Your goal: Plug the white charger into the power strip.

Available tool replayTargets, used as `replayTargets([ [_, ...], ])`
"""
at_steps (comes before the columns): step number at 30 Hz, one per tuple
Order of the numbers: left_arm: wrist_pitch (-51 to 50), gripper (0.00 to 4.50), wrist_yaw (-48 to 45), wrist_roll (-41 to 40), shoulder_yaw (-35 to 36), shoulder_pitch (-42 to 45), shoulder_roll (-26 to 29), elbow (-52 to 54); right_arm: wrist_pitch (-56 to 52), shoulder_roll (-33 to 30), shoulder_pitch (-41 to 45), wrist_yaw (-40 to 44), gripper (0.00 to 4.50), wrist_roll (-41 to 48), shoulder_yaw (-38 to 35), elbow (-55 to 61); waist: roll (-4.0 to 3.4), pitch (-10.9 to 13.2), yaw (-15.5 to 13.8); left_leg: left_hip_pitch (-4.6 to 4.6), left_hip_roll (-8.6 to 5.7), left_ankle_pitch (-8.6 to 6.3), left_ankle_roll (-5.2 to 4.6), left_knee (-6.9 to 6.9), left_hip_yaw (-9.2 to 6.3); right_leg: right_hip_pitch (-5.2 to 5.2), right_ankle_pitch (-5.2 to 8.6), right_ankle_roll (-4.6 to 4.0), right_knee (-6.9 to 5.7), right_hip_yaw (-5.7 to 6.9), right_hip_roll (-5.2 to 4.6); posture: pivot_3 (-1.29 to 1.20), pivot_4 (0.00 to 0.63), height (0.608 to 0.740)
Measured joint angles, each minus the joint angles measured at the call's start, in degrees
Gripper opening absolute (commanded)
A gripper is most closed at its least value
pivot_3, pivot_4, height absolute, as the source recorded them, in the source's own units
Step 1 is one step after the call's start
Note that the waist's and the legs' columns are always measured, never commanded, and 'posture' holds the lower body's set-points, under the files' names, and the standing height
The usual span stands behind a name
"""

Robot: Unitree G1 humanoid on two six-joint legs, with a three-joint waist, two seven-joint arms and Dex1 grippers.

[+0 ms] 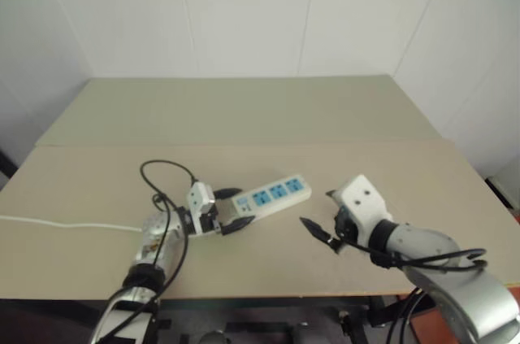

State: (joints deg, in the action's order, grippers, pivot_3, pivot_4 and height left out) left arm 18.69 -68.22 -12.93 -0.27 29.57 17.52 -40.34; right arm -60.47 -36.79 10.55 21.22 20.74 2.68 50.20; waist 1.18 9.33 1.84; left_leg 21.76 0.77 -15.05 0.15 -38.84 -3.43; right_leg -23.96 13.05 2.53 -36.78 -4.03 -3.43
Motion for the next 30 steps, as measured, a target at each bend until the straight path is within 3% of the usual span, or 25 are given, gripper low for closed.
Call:
replayTargets([
  [3,-0.09,4.48,0.01,0.11,-0.28,-0.01,0.18,0.04,0.00,-0.08,-0.12,-0.01,4.50,0.21,0.00,0.05,0.00,-0.02,0.05,-0.02,0.00,0.00,0.00,0.00,0.00,0.02,0.00,0.00,0.00,0.00,0.00,0.00,0.150,0.740],
  [6,0.16,3.92,-0.02,0.37,-0.69,0.00,0.34,0.05,0.00,-0.29,-0.12,-0.11,4.50,0.21,0.00,0.05,-0.02,-0.05,0.07,-0.02,0.00,0.00,0.00,0.02,0.01,0.02,0.00,0.00,0.01,0.00,0.00,0.00,0.150,0.740],
  [8,0.47,3.32,0.05,0.55,-0.80,0.01,0.37,-0.12,0.00,-0.37,-0.12,-0.18,4.50,0.21,0.00,0.05,-0.03,-0.07,0.07,-0.03,0.00,0.00,0.00,0.01,0.00,0.03,0.00,0.00,0.01,0.00,0.00,0.00,0.150,0.740],
  [9,0.65,3.26,0.06,0.58,-0.86,0.01,0.29,-0.16,0.00,-0.42,-0.12,-0.21,4.50,0.20,0.00,0.05,-0.02,-0.07,0.07,-0.03,0.00,0.00,0.00,0.01,0.00,0.04,0.00,0.00,0.01,0.00,0.00,0.00,0.150,0.740],
  [20,1.39,3.26,-3.17,0.40,-1.25,0.47,0.54,-0.68,-3.81,-2.30,0.44,1.21,4.50,2.41,-2.66,0.63,-0.01,-0.08,0.06,0.00,0.00,0.00,0.00,0.01,0.01,0.04,0.01,0.01,0.04,0.00,0.00,0.00,0.150,0.740],
  [26,1.06,3.26,-11.33,-0.46,-2.93,2.04,2.51,-2.06,-26.19,-13.14,17.08,8.85,4.50,11.39,-10.91,-3.50,-0.01,-0.08,0.31,-0.03,0.04,0.00,0.00,0.07,-0.01,0.00,0.01,-0.05,0.01,0.02,0.04,0.00,0.150,0.740],
  [30,2.56,3.26,-14.75,-0.38,-4.28,4.13,2.71,-4.17,-31.27,-19.41,25.08,10.70,4.50,14.91,-10.20,-11.83,-0.01,-0.07,0.08,0.18,0.03,-0.01,-0.02,0.08,0.00,-0.12,0.03,-0.05,0.12,0.04,0.00,0.00,0.150,0.740],
])
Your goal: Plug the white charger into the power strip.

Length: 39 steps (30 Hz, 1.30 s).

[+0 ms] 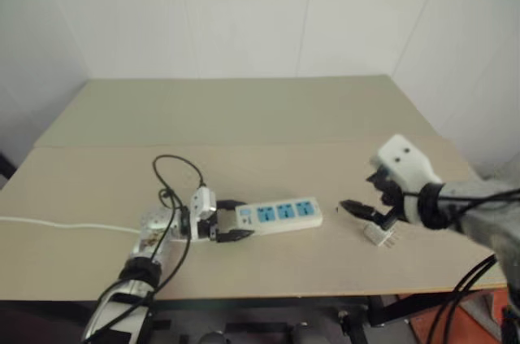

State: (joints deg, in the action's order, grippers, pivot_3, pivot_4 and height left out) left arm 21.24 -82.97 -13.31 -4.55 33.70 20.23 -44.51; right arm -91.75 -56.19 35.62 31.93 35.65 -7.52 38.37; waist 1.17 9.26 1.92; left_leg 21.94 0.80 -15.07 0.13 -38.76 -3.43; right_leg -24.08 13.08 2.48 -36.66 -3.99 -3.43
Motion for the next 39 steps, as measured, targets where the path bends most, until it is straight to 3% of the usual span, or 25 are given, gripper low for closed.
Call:
replayTargets([
  [8,1.90,3.26,-0.47,0.19,-0.35,1.24,-0.40,-2.36,-0.32,-11.08,8.10,3.54,4.50,6.29,16.65,-10.27,0.00,0.00,-0.25,0.01,0.00,-0.01,-0.02,-0.05,0.04,-0.03,-0.01,0.03,-0.04,-0.02,-0.03,0.00,0.150,0.740],
  [15,2.16,3.26,2.06,0.17,-0.48,-1.42,-0.99,1.18,-0.32,-11.53,12.67,4.06,4.50,8.16,27.59,-16.07,-0.03,-0.01,-0.93,0.03,0.00,-0.01,-0.02,-0.06,0.05,-0.06,-0.01,0.05,-0.01,-0.03,-0.04,0.00,0.150,0.740],
  [29,-1.73,3.26,5.89,-0.07,-1.39,-8.95,-1.05,12.34,-0.31,-7.62,15.71,5.10,4.50,0.97,35.99,-25.59,-0.15,-0.09,-1.15,0.03,0.00,-0.02,-0.02,-0.04,0.08,-0.07,-0.01,0.05,0.01,-0.03,-0.04,0.00,0.150,0.740],
  [39,-2.89,3.26,6.14,-0.06,-2.06,-9.21,-0.44,14.27,1.18,-6.04,16.18,7.86,4.50,-3.03,40.06,-30.13,-0.16,-0.09,-1.09,0.04,0.00,-0.02,-0.02,-0.04,0.08,-0.08,-0.01,0.05,0.02,-0.03,-0.04,0.00,0.150,0.740],
])
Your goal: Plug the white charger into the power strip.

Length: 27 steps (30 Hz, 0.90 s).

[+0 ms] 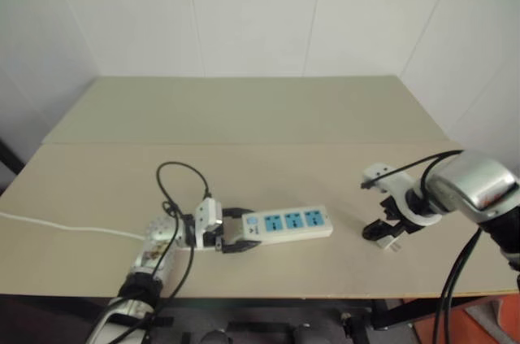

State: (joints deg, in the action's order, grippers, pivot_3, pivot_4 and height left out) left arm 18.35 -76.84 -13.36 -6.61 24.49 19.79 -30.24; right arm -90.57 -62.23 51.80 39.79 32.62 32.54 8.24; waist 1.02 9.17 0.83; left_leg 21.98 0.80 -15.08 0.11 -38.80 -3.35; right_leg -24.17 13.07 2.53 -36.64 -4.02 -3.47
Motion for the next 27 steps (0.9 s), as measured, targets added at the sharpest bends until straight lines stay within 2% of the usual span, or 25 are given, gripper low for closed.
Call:
replayTargets([
  [10,0.18,3.26,2.06,0.01,-1.00,-2.93,0.69,3.18,1.22,1.86,1.33,2.94,4.50,-2.55,1.59,-2.28,-0.02,-0.01,0.01,-0.03,0.00,0.00,0.00,0.00,0.00,0.01,0.00,0.00,0.00,0.00,0.00,0.00,0.150,0.740],
  [13,0.18,3.26,2.45,0.01,-1.24,-3.09,0.71,3.50,1.55,2.37,1.56,3.83,3.96,-3.07,2.71,-2.85,-0.02,-0.01,-0.06,-0.02,0.00,0.00,0.00,0.00,0.00,0.02,0.00,0.00,0.00,0.01,0.00,0.00,0.150,0.740],
  [21,0.27,3.26,2.61,0.01,-1.42,-2.70,0.91,3.31,1.70,3.01,1.49,4.05,1.31,-5.04,3.01,-4.25,-0.03,-0.02,-0.02,-0.04,0.00,0.00,0.00,-0.01,0.00,0.03,0.00,0.00,-0.02,0.00,0.00,0.00,0.150,0.740],
  [22,0.30,3.26,2.62,0.01,-1.50,-2.61,0.91,3.24,1.70,3.03,1.49,4.07,1.12,-5.10,3.04,-4.23,-0.03,-0.02,-0.05,-0.05,0.00,0.00,0.00,-0.01,-0.01,0.04,0.00,0.00,-0.03,0.01,0.00,0.00,0.150,0.740],
  [27,0.53,3.26,2.54,0.01,-1.79,-2.00,1.02,2.89,3.02,1.91,1.81,5.81,1.12,-6.65,5.21,-2.15,-0.06,-0.04,-0.09,-0.04,0.00,0.00,0.00,-0.01,-0.01,0.03,0.00,0.00,-0.02,0.01,0.00,0.00,0.150,0.740],
])
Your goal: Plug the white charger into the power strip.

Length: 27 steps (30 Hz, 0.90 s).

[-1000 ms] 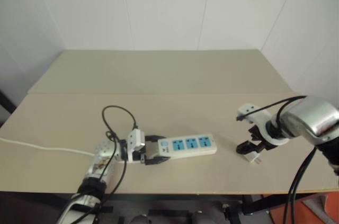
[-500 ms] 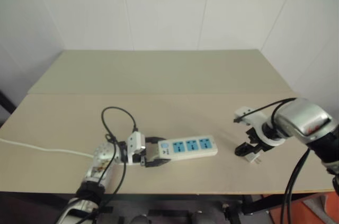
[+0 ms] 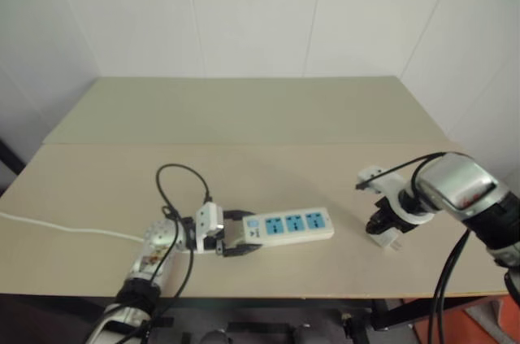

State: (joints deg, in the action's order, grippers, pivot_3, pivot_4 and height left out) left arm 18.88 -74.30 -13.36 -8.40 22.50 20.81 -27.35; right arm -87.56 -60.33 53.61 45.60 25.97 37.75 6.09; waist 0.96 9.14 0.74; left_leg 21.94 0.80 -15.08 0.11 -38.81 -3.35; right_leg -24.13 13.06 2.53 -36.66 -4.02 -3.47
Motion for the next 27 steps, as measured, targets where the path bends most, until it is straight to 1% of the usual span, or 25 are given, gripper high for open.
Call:
replayTargets([
  [2,-0.08,3.26,-0.12,0.00,-0.14,0.24,0.24,-0.01,1.27,-1.55,1.23,1.43,1.12,-0.55,2.16,2.57,-0.05,-0.01,0.04,0.01,0.00,0.00,0.00,0.00,0.01,-0.03,0.00,0.00,-0.01,0.00,0.00,0.00,0.150,0.740],
  [4,-0.30,3.26,-0.55,0.00,-0.38,0.76,0.63,-0.28,3.89,-3.34,3.63,4.11,1.12,-0.66,2.39,5.31,-0.11,-0.01,0.14,-0.01,0.01,0.00,0.00,0.00,0.01,-0.04,0.01,0.01,-0.01,0.00,0.02,0.00,0.150,0.740],
  [5,-0.38,3.26,-0.92,0.00,-0.71,1.37,0.89,-0.68,7.10,-4.41,4.70,5.83,1.12,-1.35,1.92,6.93,-0.10,-0.01,0.14,-0.01,0.01,0.00,0.00,0.01,0.00,-0.03,0.02,0.03,0.00,0.01,0.03,0.00,0.150,0.740],
  [7,-0.49,3.26,-1.64,0.00,-1.16,2.29,1.43,-1.29,14.07,-4.75,4.99,7.99,1.12,-2.46,-0.90,8.27,-0.10,-0.01,0.28,0.00,0.02,0.00,0.01,0.01,0.01,-0.02,0.21,0.36,0.02,0.01,0.04,0.00,0.150,0.740],
  [9,-0.98,3.26,-2.79,-0.24,-1.37,3.37,1.90,-2.24,20.53,-3.05,4.06,9.26,1.12,-2.03,-6.74,7.71,-0.06,-0.01,0.33,-0.01,0.03,0.00,0.01,0.00,0.02,-0.02,0.21,0.36,0.01,0.00,0.04,0.00,0.150,0.740],
  [10,-1.86,3.26,-3.76,-0.66,-1.36,4.36,1.94,-3.16,24.95,-1.04,2.88,9.93,1.12,-0.90,-11.82,6.16,-0.05,0.00,0.38,0.00,0.03,0.00,0.00,0.00,0.03,-0.01,0.18,0.32,0.01,-0.01,0.05,0.00,0.150,0.740],
  [11,-2.44,3.26,-4.57,-0.98,-1.34,5.16,1.95,-4.22,29.39,0.91,1.06,11.04,1.12,0.58,-17.23,4.79,-0.03,0.00,0.38,-0.02,0.03,0.00,0.00,0.01,0.02,0.01,0.05,0.11,0.00,0.00,0.06,0.00,0.150,0.740],
  [13,-2.54,3.26,-5.99,-1.39,-1.38,6.46,2.10,-6.17,38.45,4.64,-3.77,13.34,1.12,3.23,-26.10,3.17,0.11,-0.01,0.33,-0.04,0.05,0.00,0.00,0.03,-0.02,0.06,0.01,0.03,0.01,0.03,0.09,0.00,0.150,0.740],
  [15,-2.53,3.26,-7.61,-1.66,-1.31,7.58,2.59,-7.60,46.03,9.41,-8.92,15.62,1.12,5.72,-31.79,2.16,0.17,-0.01,0.59,-0.05,0.05,0.00,-0.01,0.02,0.01,0.06,0.00,0.01,0.00,-0.01,0.09,0.00,0.150,0.740],
  [17,-2.50,3.26,-9.07,-1.81,-1.22,8.54,3.48,-8.88,50.33,14.29,-11.98,16.29,1.12,6.62,-33.37,0.70,0.17,0.00,1.32,-0.08,0.05,0.00,-0.01,0.01,0.03,0.03,-0.02,-0.02,-0.11,-0.05,0.09,0.00,0.150,0.740],
  [19,-2.49,3.26,-10.43,-1.91,-1.08,9.10,4.12,-10.04,52.76,18.94,-13.21,15.67,1.12,6.86,-34.46,-0.88,0.16,0.01,1.89,-0.16,0.06,0.00,-0.01,0.03,0.02,0.03,-0.05,-0.06,-0.17,-0.06,0.12,0.00,0.150,0.740],
  [23,-2.48,3.26,-12.99,-1.93,-1.12,10.26,5.30,-11.29,59.75,29.22,-17.79,17.02,1.12,9.13,-36.85,-3.75,0.16,0.01,2.15,-0.25,0.13,0.00,-0.01,0.10,-0.03,0.08,-0.02,-0.11,-0.17,-0.05,0.21,0.00,0.150,0.740],
  [24,-2.43,3.26,-13.55,-1.93,-1.22,10.70,5.49,-11.65,62.28,32.76,-19.63,17.60,1.12,9.17,-36.95,-5.25,0.16,0.01,2.15,-0.20,0.11,0.00,-0.01,0.08,-0.02,0.04,-0.02,-0.11,-0.18,-0.06,0.19,0.00,0.150,0.740],
  [27,-2.39,3.26,-14.50,-1.92,-1.31,10.98,5.86,-11.94,67.57,37.90,-22.54,19.31,1.12,9.00,-36.74,-8.67,0.13,0.03,2.02,-0.15,0.08,0.00,0.00,0.06,-0.01,0.01,-0.02,-0.10,-0.18,-0.06,0.16,0.00,0.150,0.740],
])
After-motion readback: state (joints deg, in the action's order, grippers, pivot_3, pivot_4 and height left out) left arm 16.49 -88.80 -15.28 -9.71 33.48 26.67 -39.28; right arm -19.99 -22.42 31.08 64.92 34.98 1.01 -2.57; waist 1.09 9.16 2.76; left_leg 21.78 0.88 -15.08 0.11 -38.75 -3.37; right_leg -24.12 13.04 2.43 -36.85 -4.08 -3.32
